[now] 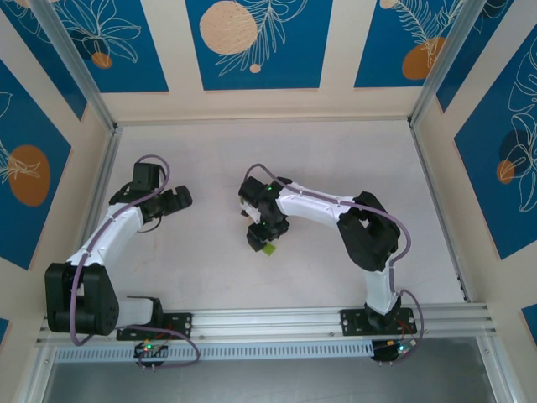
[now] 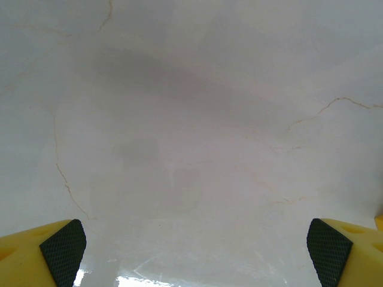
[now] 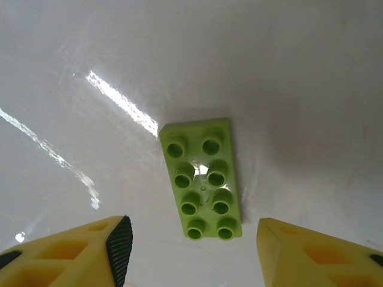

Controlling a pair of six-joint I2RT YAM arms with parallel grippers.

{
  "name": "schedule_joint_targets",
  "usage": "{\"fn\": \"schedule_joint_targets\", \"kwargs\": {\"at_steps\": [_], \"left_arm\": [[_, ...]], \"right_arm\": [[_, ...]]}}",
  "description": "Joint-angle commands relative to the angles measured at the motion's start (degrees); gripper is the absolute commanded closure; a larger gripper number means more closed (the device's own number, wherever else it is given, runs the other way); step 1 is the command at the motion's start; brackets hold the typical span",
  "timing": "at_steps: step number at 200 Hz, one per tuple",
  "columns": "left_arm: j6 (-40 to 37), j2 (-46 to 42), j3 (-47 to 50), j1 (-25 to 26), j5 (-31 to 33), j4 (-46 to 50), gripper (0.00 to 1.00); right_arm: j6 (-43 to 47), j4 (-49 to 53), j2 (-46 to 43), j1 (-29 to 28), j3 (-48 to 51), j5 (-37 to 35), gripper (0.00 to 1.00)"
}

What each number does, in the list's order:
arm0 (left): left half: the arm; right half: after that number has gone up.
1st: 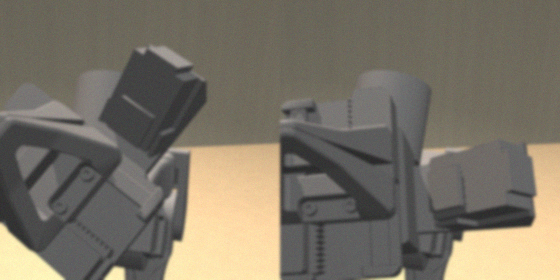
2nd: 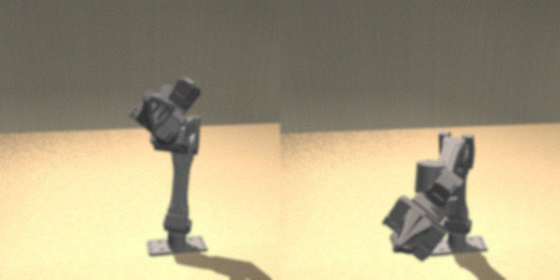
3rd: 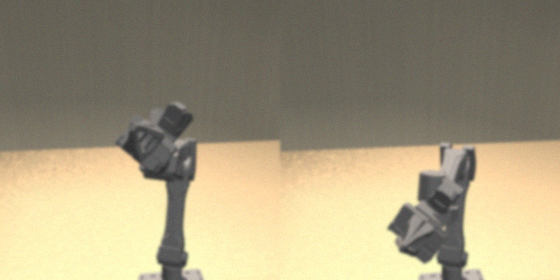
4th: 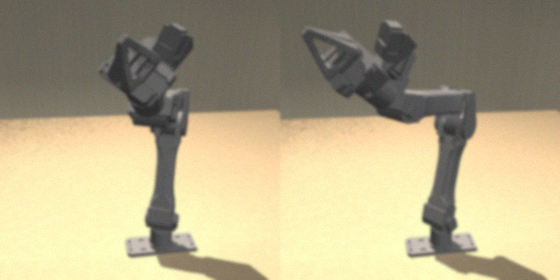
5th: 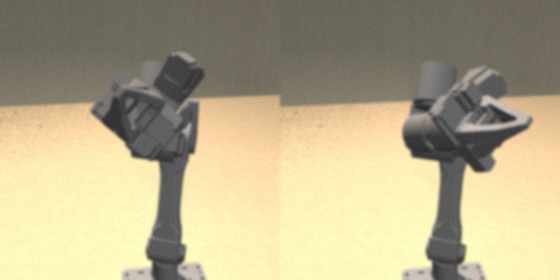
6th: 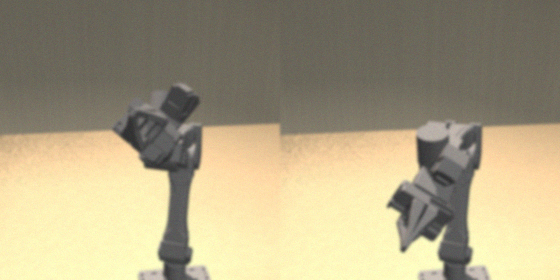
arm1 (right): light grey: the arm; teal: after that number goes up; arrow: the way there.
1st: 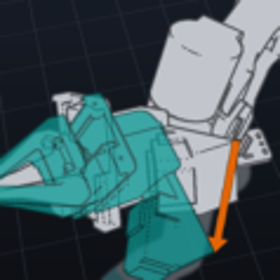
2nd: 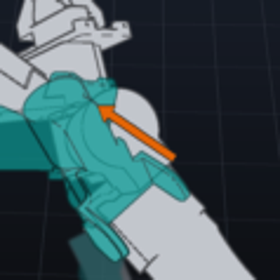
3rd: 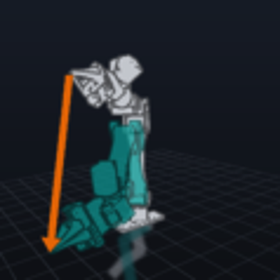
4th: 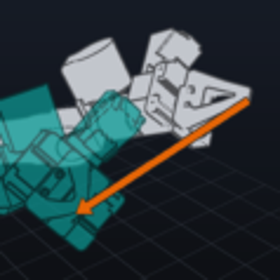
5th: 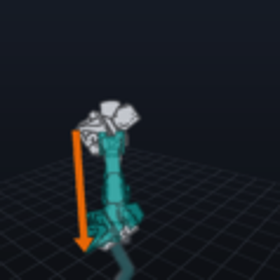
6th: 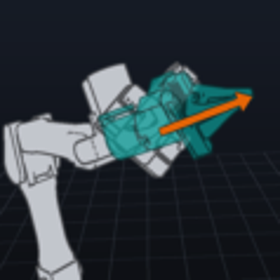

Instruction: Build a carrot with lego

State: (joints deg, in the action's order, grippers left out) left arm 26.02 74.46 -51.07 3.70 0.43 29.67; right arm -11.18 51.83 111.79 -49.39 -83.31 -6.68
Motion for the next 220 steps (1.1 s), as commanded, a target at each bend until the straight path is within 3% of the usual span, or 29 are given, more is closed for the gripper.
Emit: {"fn": "schedule_joint_targets", "kwargs": {"at_steps": [1, 98, 175, 220], "left_arm": [[-0.5, 0.1, -1.2, -1.0, -0.3, 1.3, 0.03], [-0.5, 0.2, -1.2, -1.0, -0.3, 1.3, 0.03], [-0.6, 0.6, -1.4, -1.0, -0.1, 1.3, 0.03], [-0.6, 1.3, -1.7, -1.1, -0.1, 1.3, 0.03]], "right_arm": [[-0.1, 0.1, -0.6, 0.8, -0.8, -1.7, 0.42], [7.1, 2.0, 2.8, 7.6, -5.2, -5.5, 0.41], [9.1, 1.2, 7.2, 11.1, -9.9, -4.1, 0.31], [9.8, 0.9, 9.9, 12.1, -10.8, -3.3, 0.34]]}}
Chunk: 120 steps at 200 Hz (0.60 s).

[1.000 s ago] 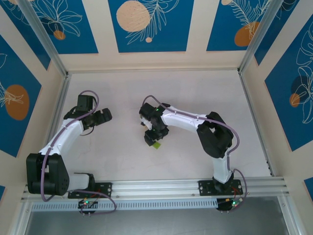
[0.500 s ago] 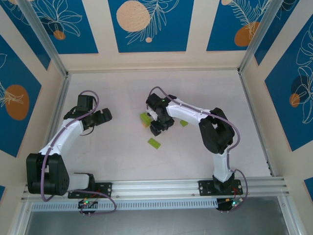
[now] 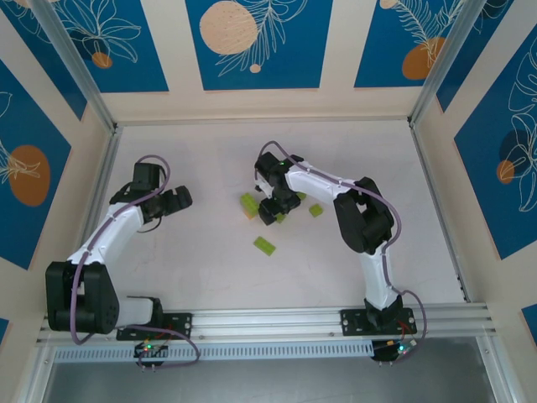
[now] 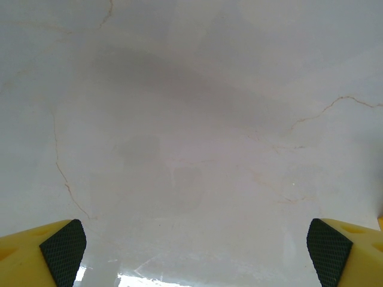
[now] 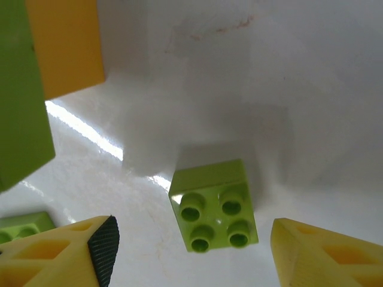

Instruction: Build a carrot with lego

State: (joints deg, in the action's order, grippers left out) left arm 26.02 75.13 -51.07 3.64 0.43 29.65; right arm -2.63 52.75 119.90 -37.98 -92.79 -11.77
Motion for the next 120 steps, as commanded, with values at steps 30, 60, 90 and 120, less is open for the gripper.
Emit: {"fn": "schedule_joint_targets", "kwargs": {"at_steps": [30, 60, 90, 120], "left_arm": [[-0.7, 0.6, -1.7, -1.1, -0.1, 1.2, 0.03], [-0.7, 0.9, -1.7, -1.3, -0.4, 1.1, 0.03], [-0.6, 1.0, -1.7, -1.4, -0.6, 1.0, 0.03], [-0.6, 1.1, -1.8, -1.4, -0.9, 0.9, 0.02]], "right_arm": [[1.4, -0.2, 2.8, 1.1, -1.4, 2.1, 0.42], [1.7, -0.1, 2.7, 1.4, -1.2, 1.9, 0.5], [1.7, 0.4, 2.3, 1.8, -1.1, 1.7, 0.6], [1.1, 1.8, 0.6, 2.2, -0.8, 0.8, 0.63]]}}
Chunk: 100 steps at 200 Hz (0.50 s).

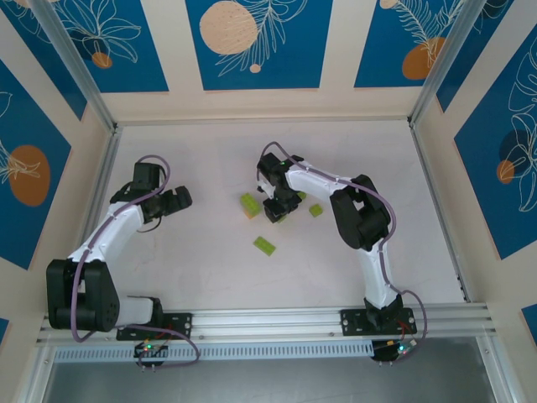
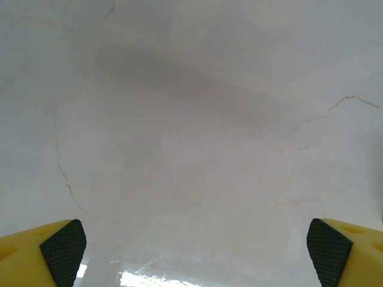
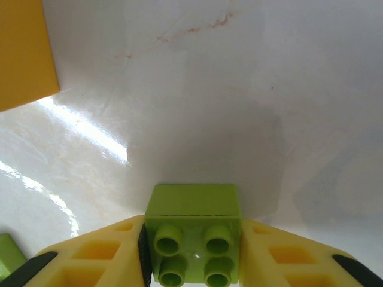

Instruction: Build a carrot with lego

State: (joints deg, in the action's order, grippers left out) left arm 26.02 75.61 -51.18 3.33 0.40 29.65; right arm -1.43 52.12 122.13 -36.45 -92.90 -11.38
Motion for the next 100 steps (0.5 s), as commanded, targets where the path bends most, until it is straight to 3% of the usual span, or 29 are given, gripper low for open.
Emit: {"fn": "schedule_joint_targets", "kwargs": {"at_steps": [1, 48, 100], "left_arm": [[-0.6, 0.6, -1.6, -1.1, -0.8, 0.9, 0.03], [-0.4, 0.5, -1.6, -1.1, -1.2, 0.8, 0.03], [-0.3, 0.0, -1.3, -1.2, -1.4, 0.7, 0.03]], "right_arm": [[-0.1, 2.6, -1.7, 0.6, -0.7, 0.4, 0.63], [-4.6, 9.8, -5.2, 1.1, -7.8, 1.9, 0.64], [-5.7, 20.8, 1.4, -0.6, -28.7, 4.2, 0.64]]}}
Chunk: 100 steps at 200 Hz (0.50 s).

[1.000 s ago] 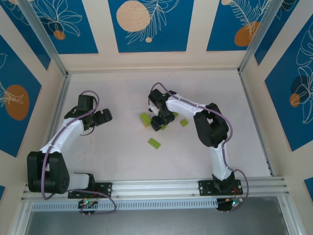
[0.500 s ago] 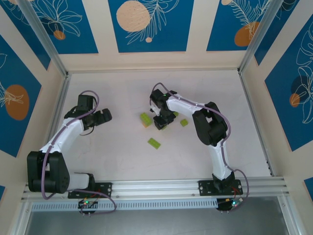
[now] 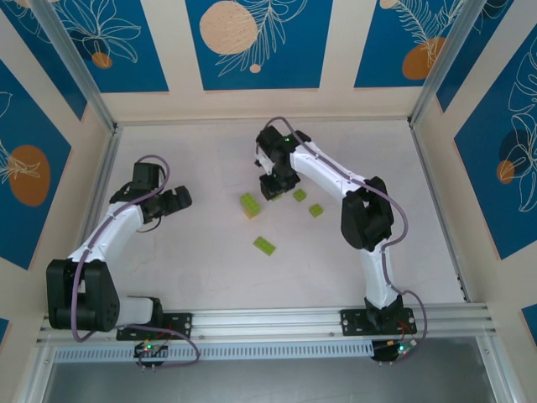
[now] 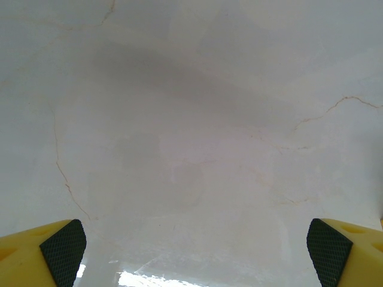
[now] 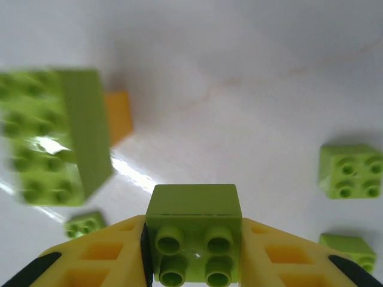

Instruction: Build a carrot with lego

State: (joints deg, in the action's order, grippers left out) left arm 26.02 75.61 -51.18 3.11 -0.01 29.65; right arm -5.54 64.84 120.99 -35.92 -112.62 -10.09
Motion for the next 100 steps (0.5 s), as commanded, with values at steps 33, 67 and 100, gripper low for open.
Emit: {"fn": "schedule_joint_targets", "kwargs": {"at_steps": [33, 67, 100], "left_arm": [[-0.3, -0.4, -1.1, -0.9, -0.8, 0.8, 0.03], [-0.3, -0.5, -1.1, -0.9, -0.8, 0.8, 0.03], [-0.2, -0.4, -1.1, -0.9, -1.0, 0.7, 0.03]], "right_arm": [[-1.9, 12.9, 8.5, -2.2, -20.1, 4.4, 0.64], [-2.6, 14.7, 11.6, -3.7, -24.5, 5.4, 0.64], [-3.4, 13.7, 12.1, -4.7, -23.6, 5.6, 0.64]]}}
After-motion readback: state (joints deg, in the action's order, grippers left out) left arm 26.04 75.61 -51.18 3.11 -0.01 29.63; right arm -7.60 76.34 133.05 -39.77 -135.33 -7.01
